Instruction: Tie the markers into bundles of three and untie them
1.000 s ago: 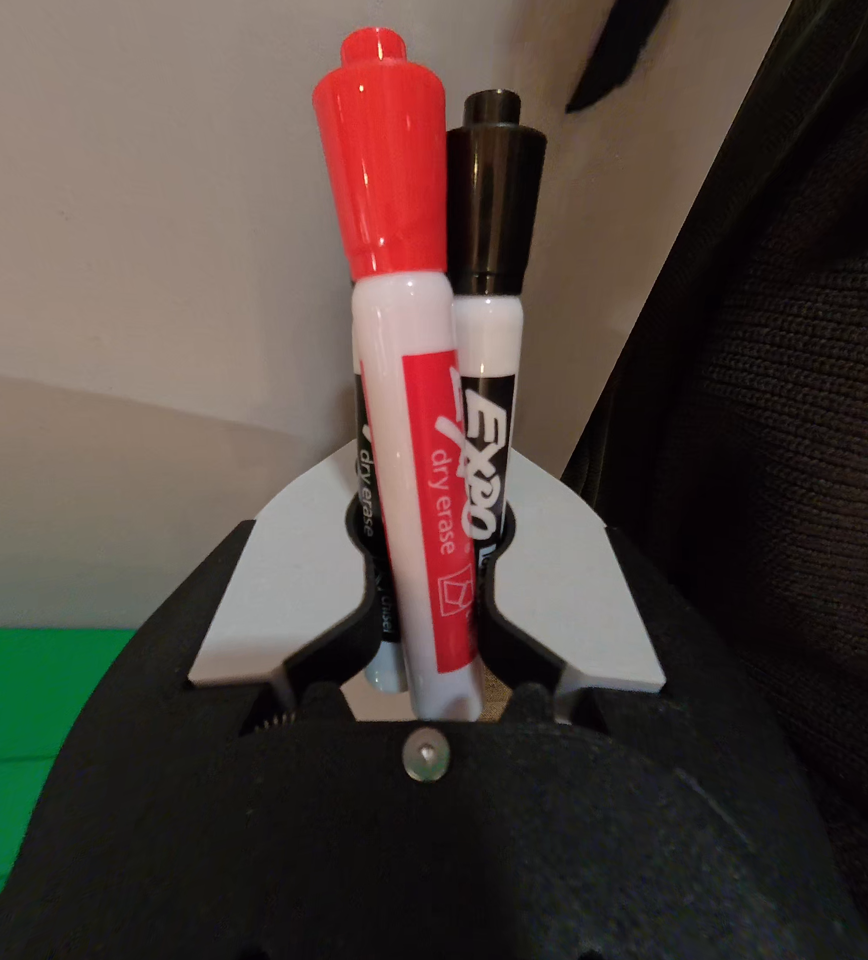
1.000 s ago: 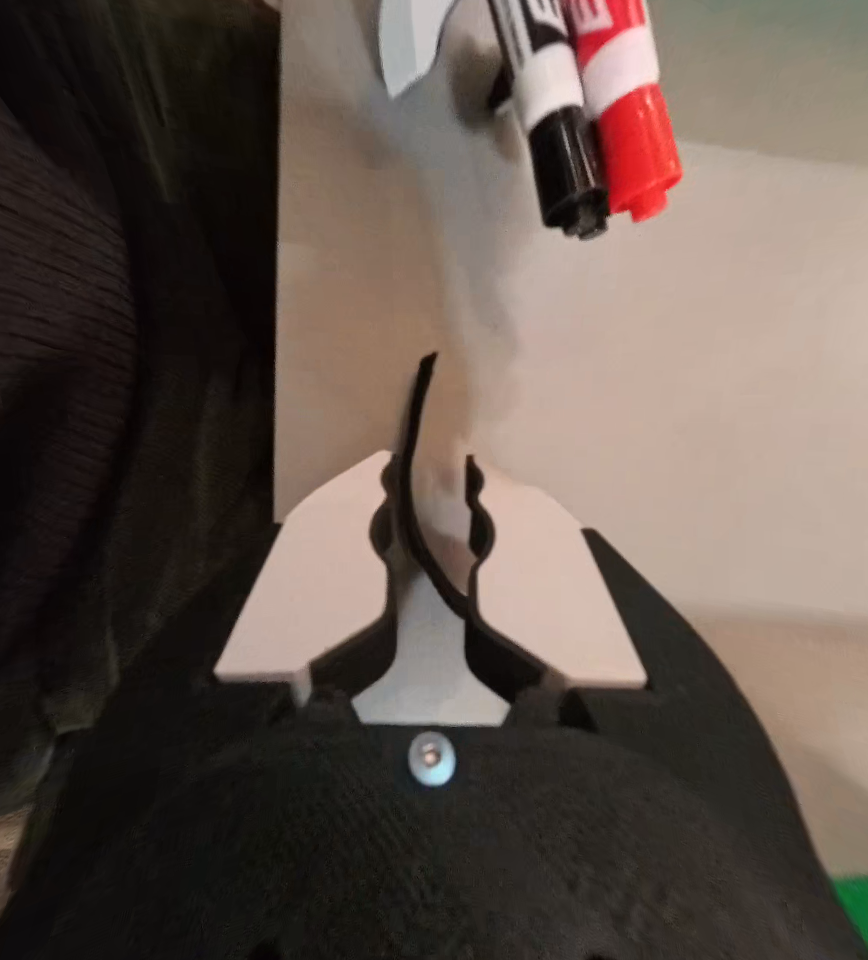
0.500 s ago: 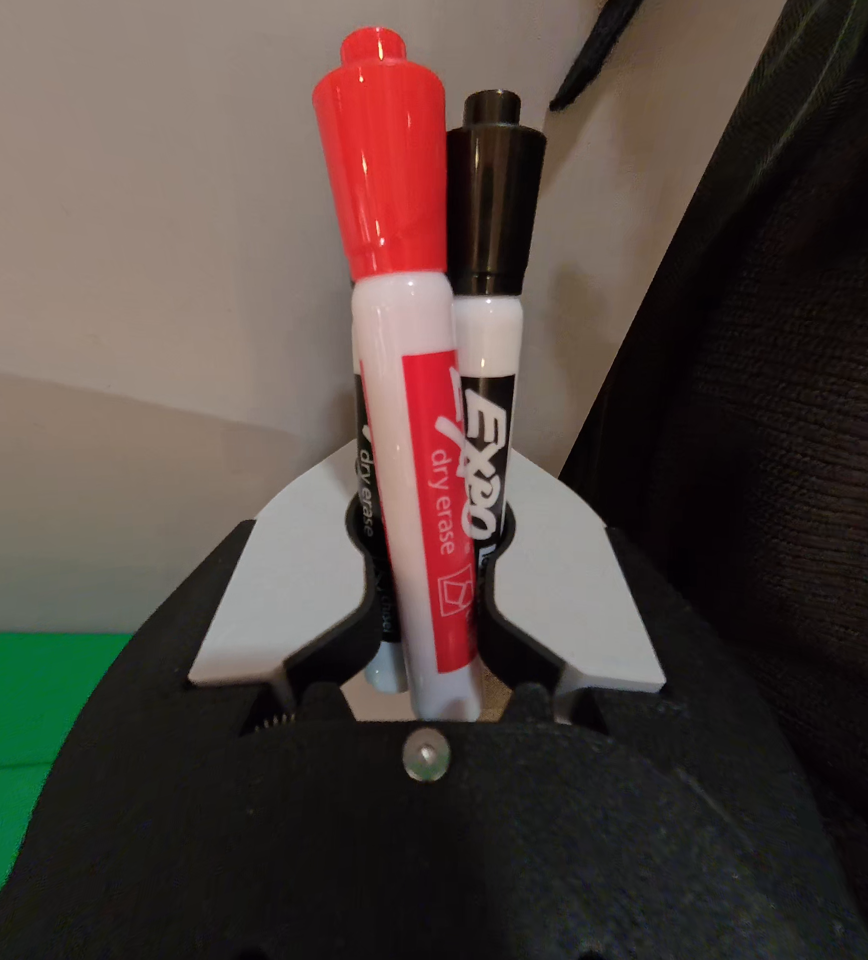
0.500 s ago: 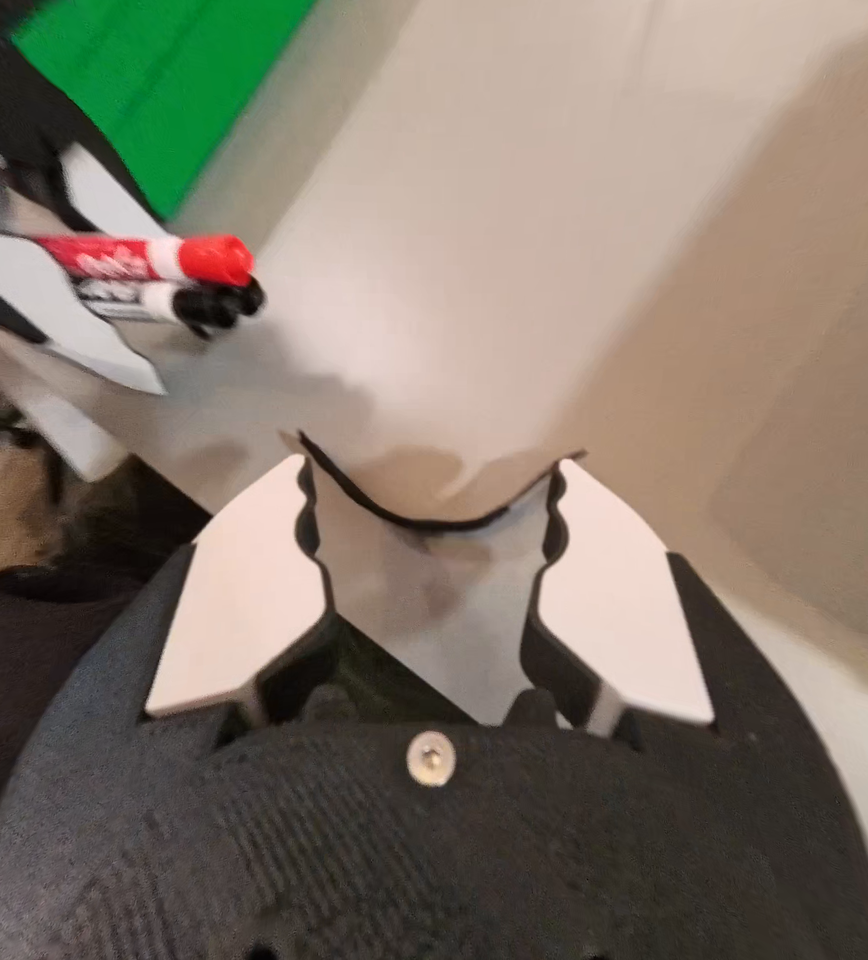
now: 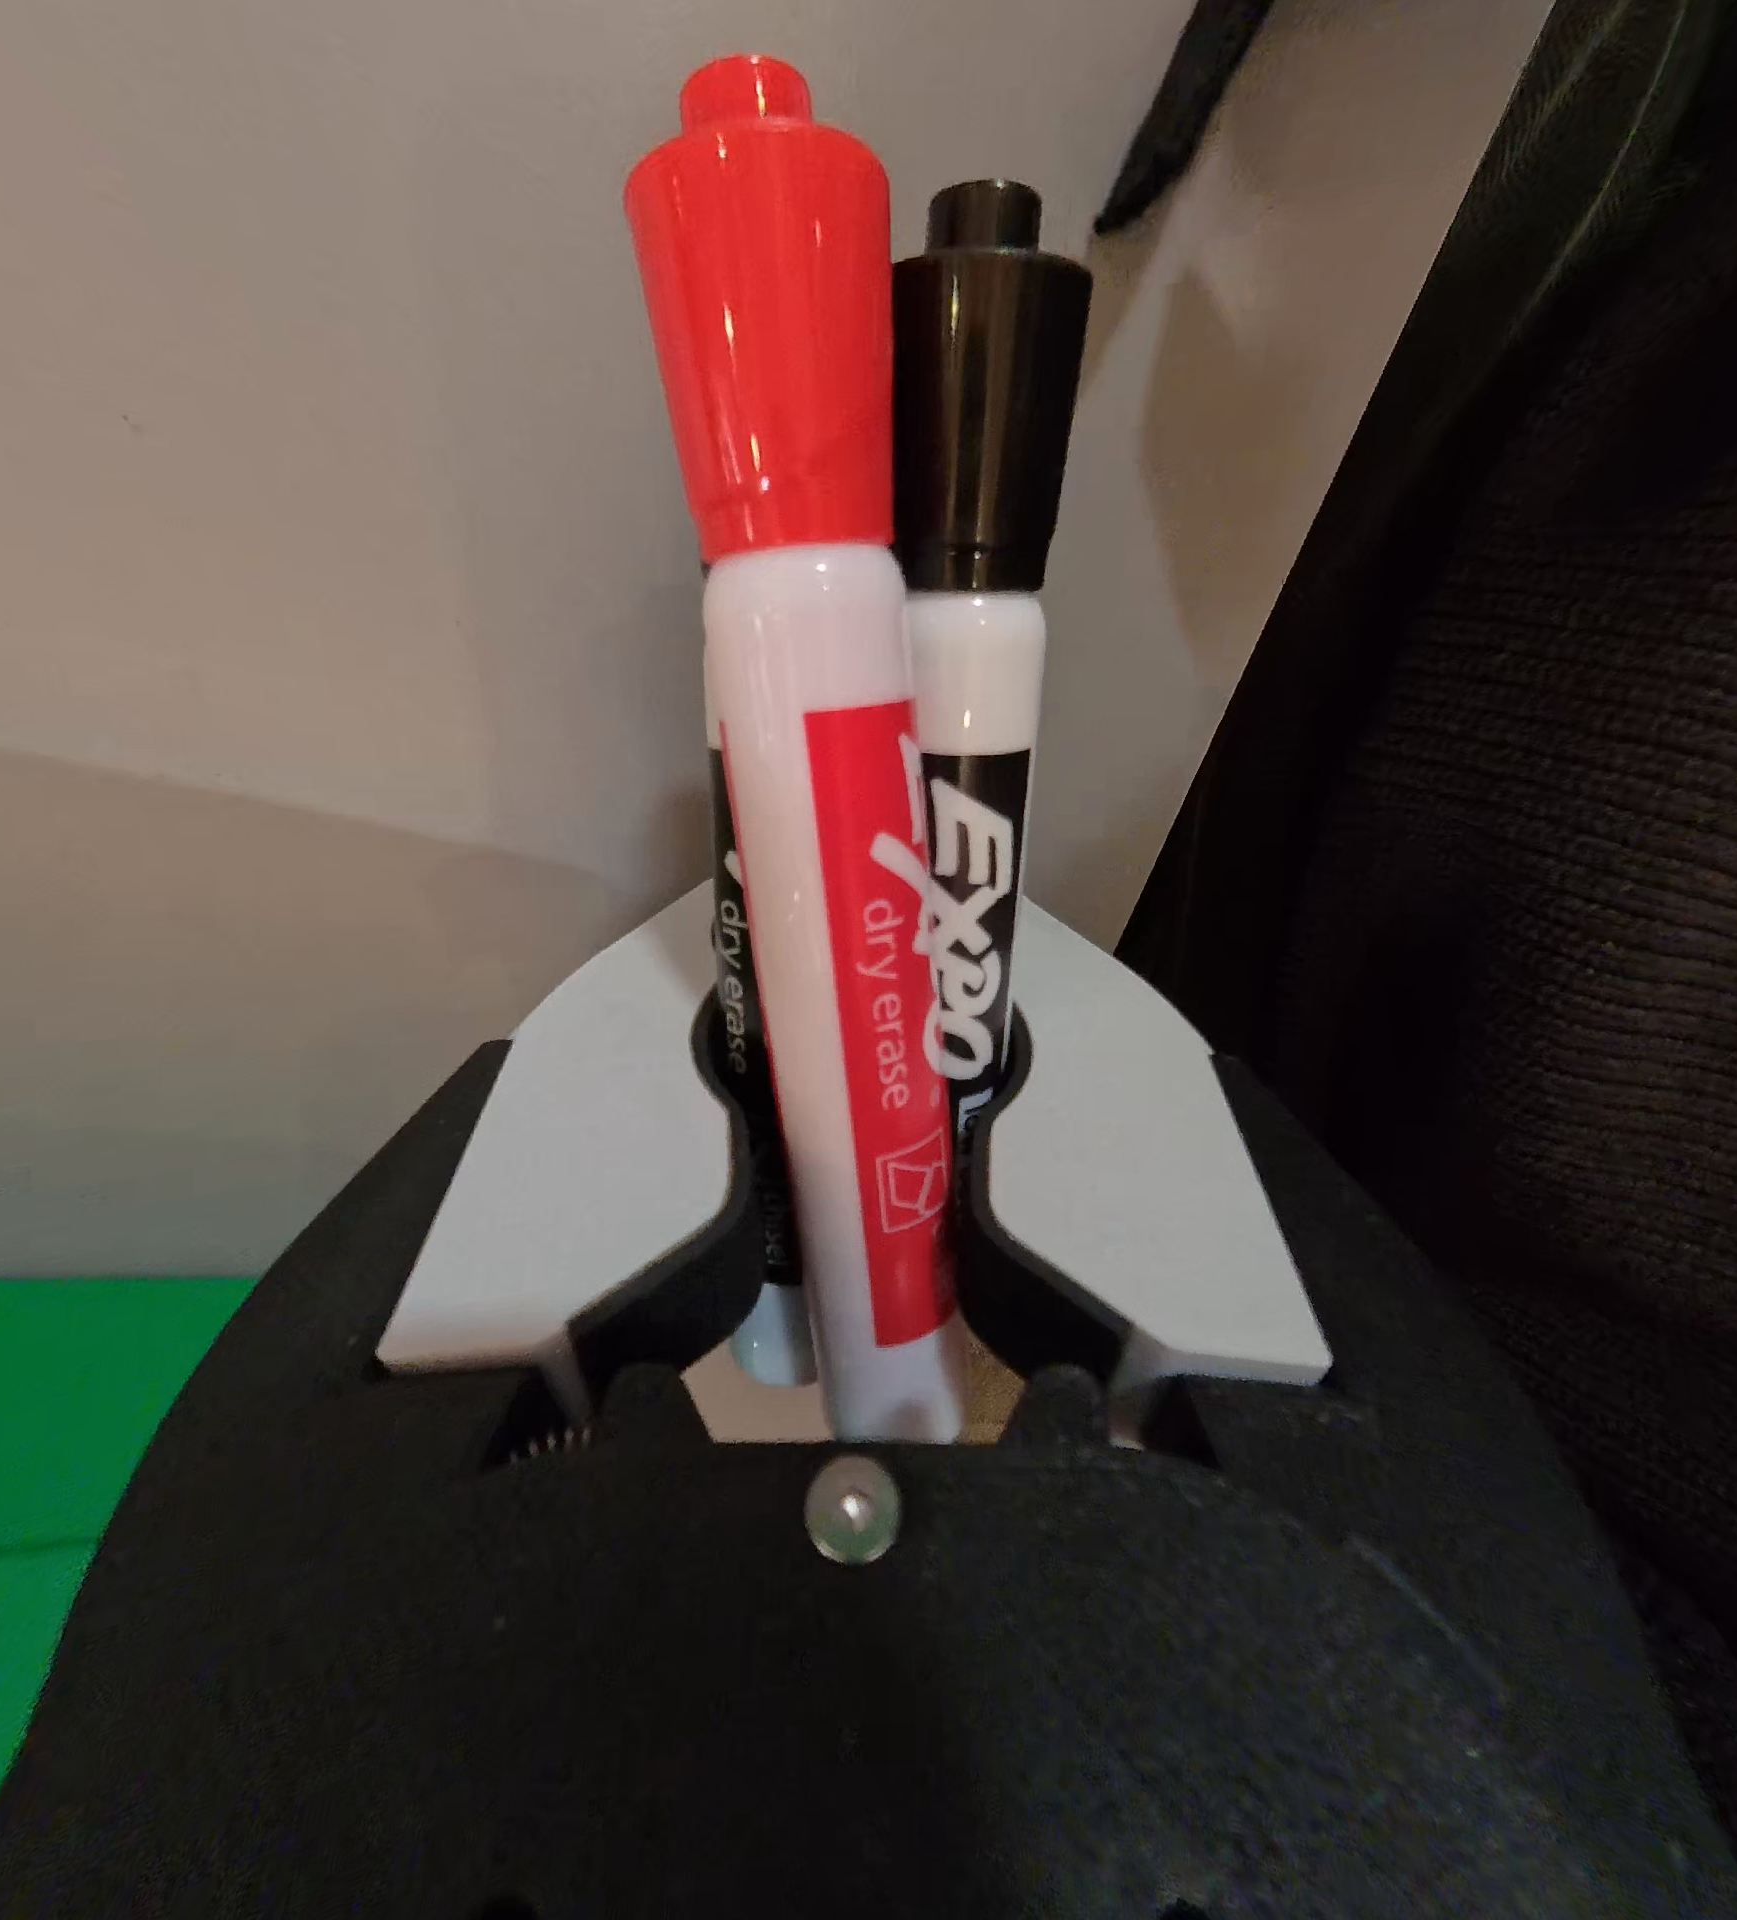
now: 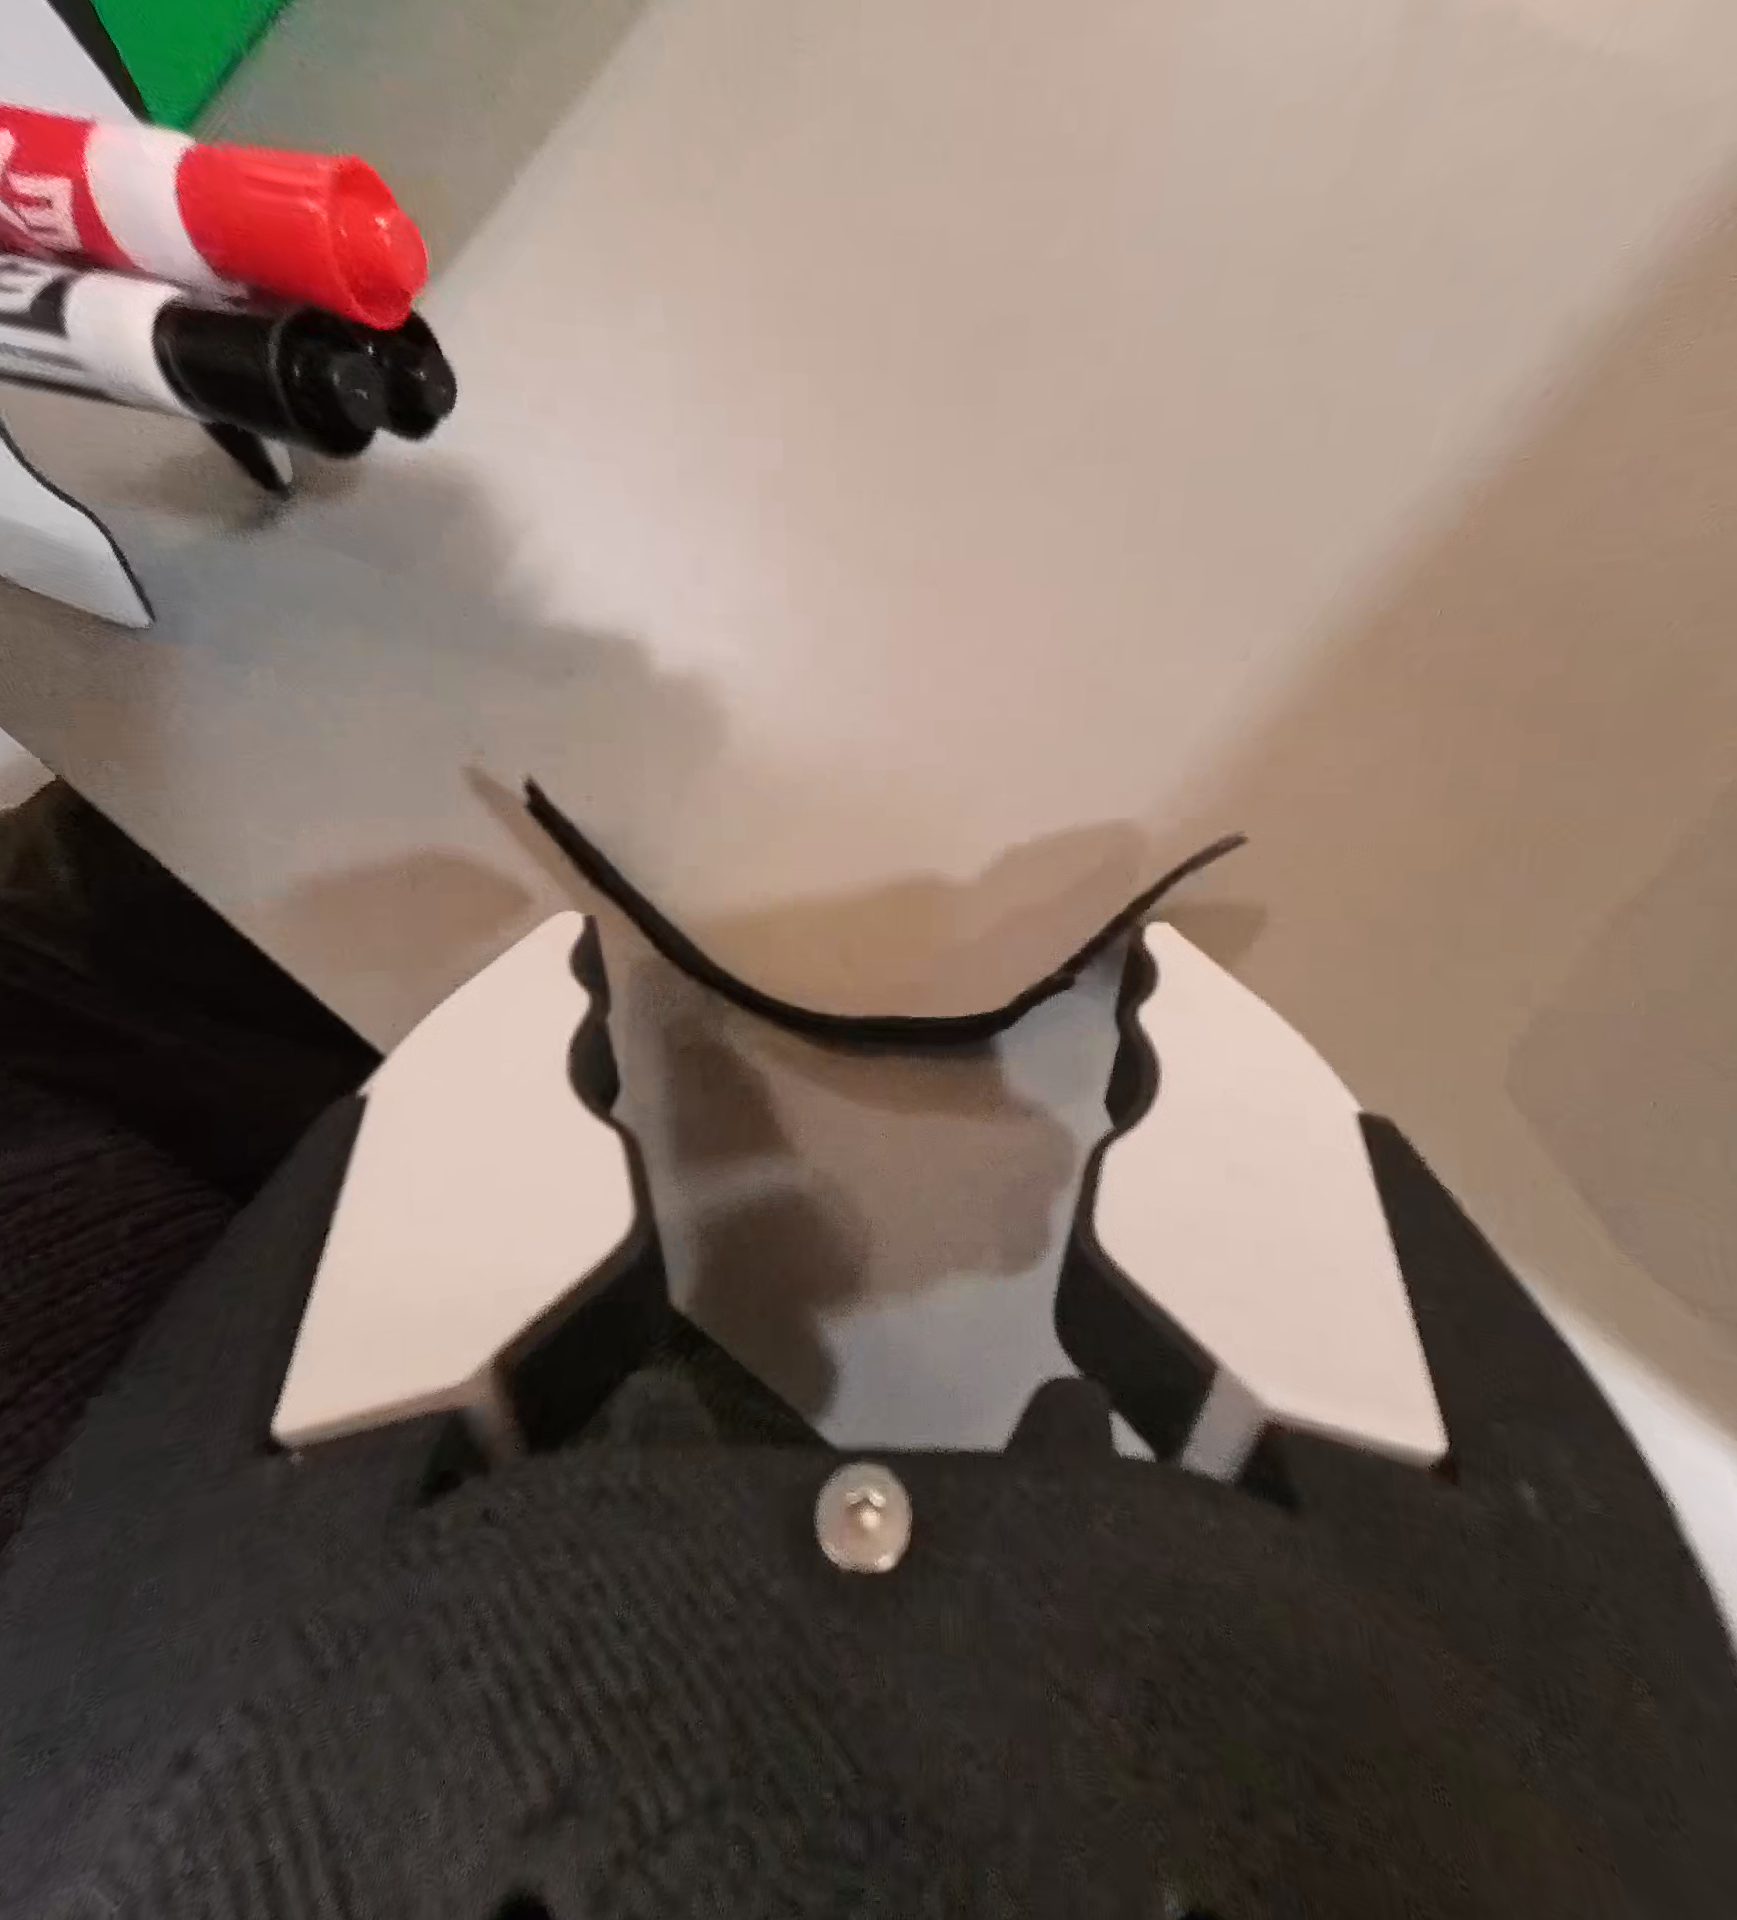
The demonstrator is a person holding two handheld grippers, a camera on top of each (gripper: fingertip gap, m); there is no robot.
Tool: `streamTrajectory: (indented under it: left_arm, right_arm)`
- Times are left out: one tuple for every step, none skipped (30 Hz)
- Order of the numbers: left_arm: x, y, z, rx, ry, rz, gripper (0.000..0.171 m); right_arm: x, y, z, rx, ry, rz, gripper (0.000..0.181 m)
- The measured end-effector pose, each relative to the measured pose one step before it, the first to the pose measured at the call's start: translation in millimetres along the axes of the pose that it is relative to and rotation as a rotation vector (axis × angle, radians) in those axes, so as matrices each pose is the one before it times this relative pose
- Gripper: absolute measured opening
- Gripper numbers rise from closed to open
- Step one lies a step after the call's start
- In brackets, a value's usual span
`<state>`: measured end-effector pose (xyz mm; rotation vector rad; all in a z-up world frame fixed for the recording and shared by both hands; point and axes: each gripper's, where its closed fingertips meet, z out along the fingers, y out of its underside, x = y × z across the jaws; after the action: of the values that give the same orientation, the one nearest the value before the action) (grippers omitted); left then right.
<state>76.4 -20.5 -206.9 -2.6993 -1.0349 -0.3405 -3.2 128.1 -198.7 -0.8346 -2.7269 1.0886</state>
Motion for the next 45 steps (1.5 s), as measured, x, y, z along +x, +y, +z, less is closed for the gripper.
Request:
streamTrajectory:
  left_arm:
    - [-0.05,0.06,-0.09,0.00219,0.0018,0.0000,0.044]
    - [0.08,-0.03,-0.06,0.00180,0.0018,0.0001,0.045]
    - [-0.09,0.02,-0.02,0.00156,0.0018,-0.0001,0.045]
    - [0.05,0.00,-0.08,0.00154,0.0015,-0.0001,0.045]
    - [-0.01,0.02,-0.08,0.00142,0.0013,0.0002,0.045]
    - [-0.02,-0.02,-0.02,0.00076,0.0013,-0.0001,0.044]
    - [0.03,0.04,-0.01,0.00023,0.0006,-0.0002,0.045]
    - [0.00,-0.03,0.06,0.00017,-0.0007,0.0007,0.045]
    - [-0.04,0.06,0.06,0.00000,-0.0014,0.0009,0.045]
    - [-0.01,-0.05,-0.04,-0.00033,-0.0014,0.0008,0.044]
    - [-0.01,0.03,0.12,-0.00069,-0.0011,0.0004,0.045]
    - [-0.08,0.00,-0.01,-0.00056,-0.0008,0.0004,0.044]
    - [0.02,0.04,0.02,-0.00036,-0.0007,0.0003,0.045]
    - [-0.06,0.01,0.00,-0.00004,-0.0006,-0.0003,0.045]
    - [-0.03,-0.08,0.03,0.00004,-0.0008,0.0000,0.045]
    - [0.01,0.06,-0.08,-0.00004,-0.0008,0.0000,0.045]
    - [0.00,-0.06,0.02,-0.00008,-0.0006,-0.0002,0.045]
    - [-0.09,-0.03,-0.03,-0.00026,-0.0004,-0.0005,0.045]
    - [0.05,0.03,0.08,-0.00069,0.0000,-0.0002,0.045]
    - [0.07,0.11,-0.01,-0.00030,0.0000,0.0001,0.045]
    - [-0.08,-0.07,-0.01,0.00000,-0.0001,0.0000,0.045]
    - [0.02,0.03,-0.02,-0.00022,0.0001,0.0000,0.045]
    - [-0.06,-0.02,-0.04,-0.00037,0.0002,0.0002,0.045]
    - [-0.04,-0.05,-0.02,-0.00012,0.0003,0.0002,0.045]
    - [-0.02,-0.03,-0.02,0.00026,0.0007,-0.0002,0.045]
    - [0.04,-0.10,-0.08,0.00123,0.0013,-0.0004,0.045]
    - [-0.04,0.01,-0.02,0.00160,0.0017,-0.0008,0.045]
    - [-0.02,-0.13,-0.11,0.00096,0.0013,-0.0007,0.045]
    - [-0.06,-0.05,-0.02,-0.00011,0.0001,0.0000,0.045]
    - [-0.07,0.02,0.07,-0.00113,-0.0008,0.0008,0.045]
    - [-0.06,0.01,-0.02,-0.00118,-0.0010,0.0007,0.045]
    - [-0.02,-0.12,0.00,-0.00072,-0.0006,0.0000,0.045]
    - [0.01,0.02,-0.01,-0.00018,-0.0001,-0.0003,0.045]
    - [-0.05,-0.10,0.00,0.00025,-0.0001,-0.0005,0.045]
    - [-0.02,0.00,0.00,0.00003,-0.0004,-0.0004,0.045]
    - [-0.06,0.01,-0.02,-0.00067,-0.0008,0.0002,0.045]
    - [-0.08,0.00,0.08,-0.00098,-0.0012,0.0004,0.045]
    - [0.03,-0.11,0.03,-0.00083,-0.0010,0.0003,0.045]
    - [0.01,-0.01,0.03,-0.00053,-0.0011,0.0006,0.045]
    - [-0.04,0.01,0.03,-0.00015,-0.0010,0.0005,0.045]
    - [-0.01,0.01,-0.01,-0.00009,-0.0001,0.0000,0.045]
    - [0.27,0.28,-0.09,-0.00104,0.0019,-0.0002,0.045]
    - [0.27,0.55,-0.01,-0.00030,0.0027,0.0003,0.045]
    - [0.13,0.39,-0.09,0.00197,0.0040,-0.0005,0.045]
    - [-0.03,-0.10,-0.17,0.00360,0.0047,-0.0026,0.045]
  right_arm:
    - [1.11,-3.11,1.56,0.0027,-0.0066,-0.0149,0.091]
    - [2.14,-1.82,2.06,-0.0053,0.0014,-0.0217,0.088]
    - [1.51,-0.86,2.37,-0.0075,-0.0028,-0.0205,0.087]
    - [-1.55,-0.67,2.56,-0.0023,-0.0232,-0.0208,0.082]
    - [-4.11,-1.21,2.07,0.0048,-0.0390,-0.0195,0.077]
    - [-5.04,-1.42,1.29,0.0060,-0.0440,-0.0184,0.074]
    - [-3.80,-1.48,0.97,0.0033,-0.0346,-0.0163,0.072]
    - [-1.58,-2.36,0.26,0.0044,-0.0177,-0.0164,0.072]
    - [-0.65,-2.60,-0.20,0.0078,-0.0113,-0.0194,0.072]
    - [-0.15,-0.48,-0.09,0.0015,-0.0062,-0.0161,0.073]
    - [0.97,0.09,0.21,-0.0020,0.0014,-0.0036,0.076]
    - [-0.39,0.25,0.34,-0.0003,-0.0056,0.0059,0.080]
    - [-1.06,0.29,0.64,-0.0004,-0.0072,0.0165,0.083]
    - [-1.50,0.37,0.79,-0.0004,-0.0064,0.0170,0.086]
    - [-1.08,0.07,0.63,-0.0005,0.0000,0.0084,0.091]
    - [0.47,0.26,0.72,-0.0036,0.0128,0.0039,0.094]
    - [0.49,0.30,0.68,-0.0039,0.0154,-0.0009,0.096]
    - [-0.40,0.10,0.76,-0.0027,0.0122,-0.0022,0.097]
    - [-1.73,0.34,1.15,-0.0032,0.0051,-0.0009,0.098]
    - [-2.71,0.53,1.48,-0.0035,0.0007,-0.0028,0.099]
    - [-2.63,0.20,1.72,-0.0031,0.0019,-0.0095,0.100]
    - [-2.05,0.23,1.92,-0.0055,0.0042,-0.0167,0.101]
    - [-0.95,-0.08,2.28,-0.0079,0.0087,-0.0185,0.102]
    - [0.10,0.62,2.17,-0.0128,0.0113,-0.0151,0.102]
    - [0.42,1.10,2.19,-0.0149,0.0103,-0.0107,0.103]
    - [0.06,0.50,1.66,-0.0077,0.0053,-0.0070,0.104]
    - [-0.47,0.33,1.59,-0.0033,-0.0007,-0.0037,0.104]
    - [-0.62,0.47,1.69,-0.0036,-0.0060,-0.0021,0.104]
    - [-0.03,0.21,1.31,-0.0023,-0.0041,-0.0032,0.105]
    - [1.21,-0.18,0.88,-0.0003,0.0013,-0.0041,0.105]
    - [1.24,-0.70,0.56,0.0020,-0.0001,-0.0039,0.105]
    - [1.05,-1.25,0.25,0.0050,-0.0031,-0.0017,0.105]
    - [0.63,-1.28,0.12,0.0047,-0.0084,-0.0012,0.104]
    - [0.51,-0.50,0.61,-0.0012,-0.0092,-0.0027,0.103]
    - [1.24,0.60,0.94,-0.0064,-0.0037,-0.0055,0.103]
    - [1.08,-0.50,0.47,-0.0017,0.0011,-0.0137,0.102]
    - [0.68,-0.33,0.11,-0.0055,0.0010,-0.0147,0.101]
    - [0.31,-1.53,1.03,-0.0037,0.0002,-0.0153,0.097]
    - [0.77,-0.71,-1.23,-0.0001,-0.0011,-0.0142,0.091]
    - [-0.75,-0.42,-1.31,0.0034,-0.0086,-0.0097,0.084]
    - [-1.41,-0.08,-1.26,0.0011,-0.0094,-0.0023,0.080]
    - [-1.44,0.31,-1.25,-0.0039,-0.0056,-0.0019,0.081]
    - [-1.70,1.06,-1.39,-0.0047,-0.0036,-0.0116,0.083]
    - [-0.28,0.97,-2.19,-0.0022,0.0058,-0.0154,0.084]
    - [0.02,2.80,-2.61,-0.0004,0.0096,-0.0162,0.084]
